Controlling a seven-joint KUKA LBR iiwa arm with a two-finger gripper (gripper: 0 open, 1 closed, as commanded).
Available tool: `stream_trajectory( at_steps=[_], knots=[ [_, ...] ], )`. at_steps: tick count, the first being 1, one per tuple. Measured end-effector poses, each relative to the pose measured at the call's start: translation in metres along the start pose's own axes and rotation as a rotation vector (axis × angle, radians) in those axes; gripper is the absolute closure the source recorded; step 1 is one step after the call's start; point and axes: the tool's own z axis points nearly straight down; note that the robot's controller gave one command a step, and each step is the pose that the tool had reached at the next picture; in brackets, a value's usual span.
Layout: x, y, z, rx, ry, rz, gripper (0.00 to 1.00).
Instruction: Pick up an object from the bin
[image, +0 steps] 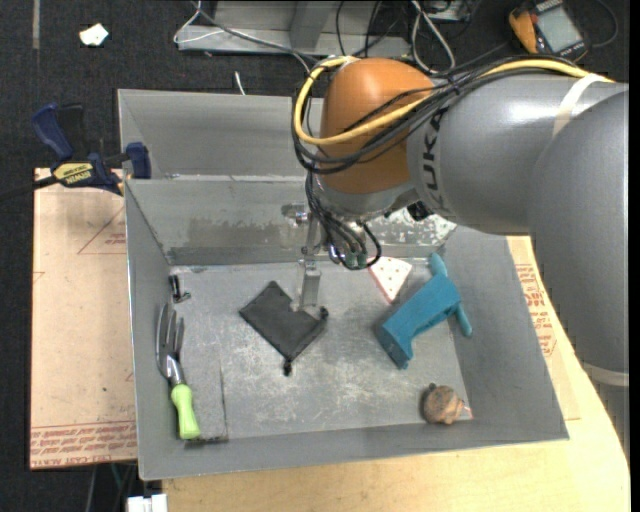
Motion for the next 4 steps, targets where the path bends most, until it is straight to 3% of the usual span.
stream_trajectory(
  at_steps=[2, 3, 4],
  knots=[
    [0.011, -0.014, 0.0, 0.0, -0.002, -0.046, 0.0],
    [0.031, -0.027, 0.06, -0.002, -0.007, -0.003, 0.0],
    [0.069, -0.013, 0.084, -0.002, -0.01, -0.014, 0.0]
  ],
)
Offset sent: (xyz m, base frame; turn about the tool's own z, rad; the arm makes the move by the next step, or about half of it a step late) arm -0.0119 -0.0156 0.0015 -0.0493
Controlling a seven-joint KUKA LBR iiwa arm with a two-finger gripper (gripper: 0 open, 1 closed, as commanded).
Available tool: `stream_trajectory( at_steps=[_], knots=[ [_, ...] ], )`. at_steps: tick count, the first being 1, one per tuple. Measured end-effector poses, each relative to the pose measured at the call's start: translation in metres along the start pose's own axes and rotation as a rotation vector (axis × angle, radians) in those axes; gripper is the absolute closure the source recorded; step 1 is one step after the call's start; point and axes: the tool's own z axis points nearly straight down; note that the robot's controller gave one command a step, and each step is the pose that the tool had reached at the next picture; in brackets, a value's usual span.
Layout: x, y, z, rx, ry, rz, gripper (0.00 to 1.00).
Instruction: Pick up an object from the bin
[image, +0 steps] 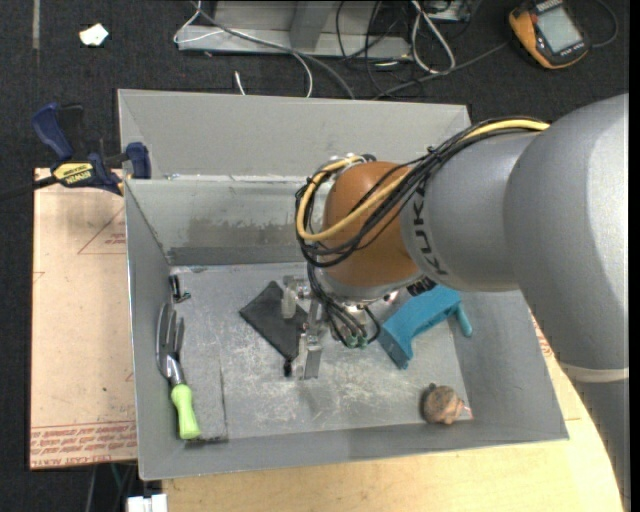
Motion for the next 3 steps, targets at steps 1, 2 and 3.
stream_trajectory(
  at_steps=[1, 2, 3],
  knots=[
    [-0.011, -0.007, 0.015, 0.0, 0.006, -0.028, 1.0],
    [-0.011, -0.007, 0.015, 0.0, 0.006, -0.028, 1.0],
    [-0.002, -0.011, -0.04, 0.001, 0.012, -0.062, 1.0]
  ],
)
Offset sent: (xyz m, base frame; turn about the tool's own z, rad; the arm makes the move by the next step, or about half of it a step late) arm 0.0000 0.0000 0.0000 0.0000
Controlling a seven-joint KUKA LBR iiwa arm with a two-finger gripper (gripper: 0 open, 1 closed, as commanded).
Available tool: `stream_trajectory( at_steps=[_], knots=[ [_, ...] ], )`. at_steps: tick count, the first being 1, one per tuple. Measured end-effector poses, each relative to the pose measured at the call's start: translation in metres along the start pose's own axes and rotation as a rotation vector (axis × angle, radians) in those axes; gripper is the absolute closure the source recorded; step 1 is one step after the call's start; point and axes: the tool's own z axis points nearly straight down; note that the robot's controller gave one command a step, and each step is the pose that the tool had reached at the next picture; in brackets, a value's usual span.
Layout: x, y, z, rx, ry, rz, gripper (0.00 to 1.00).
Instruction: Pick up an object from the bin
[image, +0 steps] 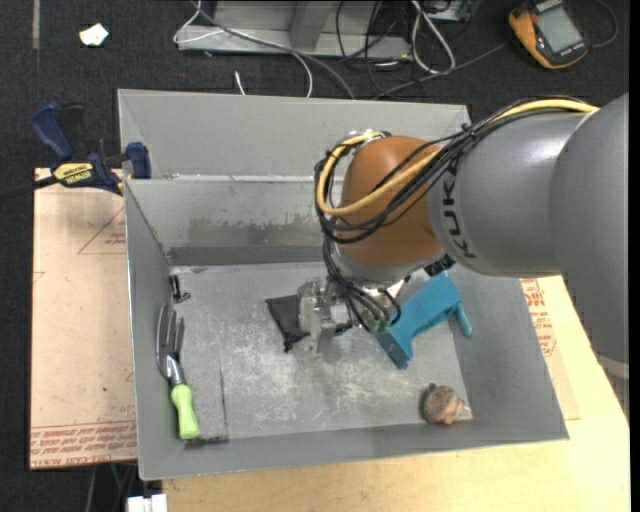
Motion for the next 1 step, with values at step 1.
stream_trajectory(
  at_steps=[1],
  knots=[
    [0.0055, 0.0043, -0.0612, 0.0, 0.0, -0.04, 1.0]
  ],
)
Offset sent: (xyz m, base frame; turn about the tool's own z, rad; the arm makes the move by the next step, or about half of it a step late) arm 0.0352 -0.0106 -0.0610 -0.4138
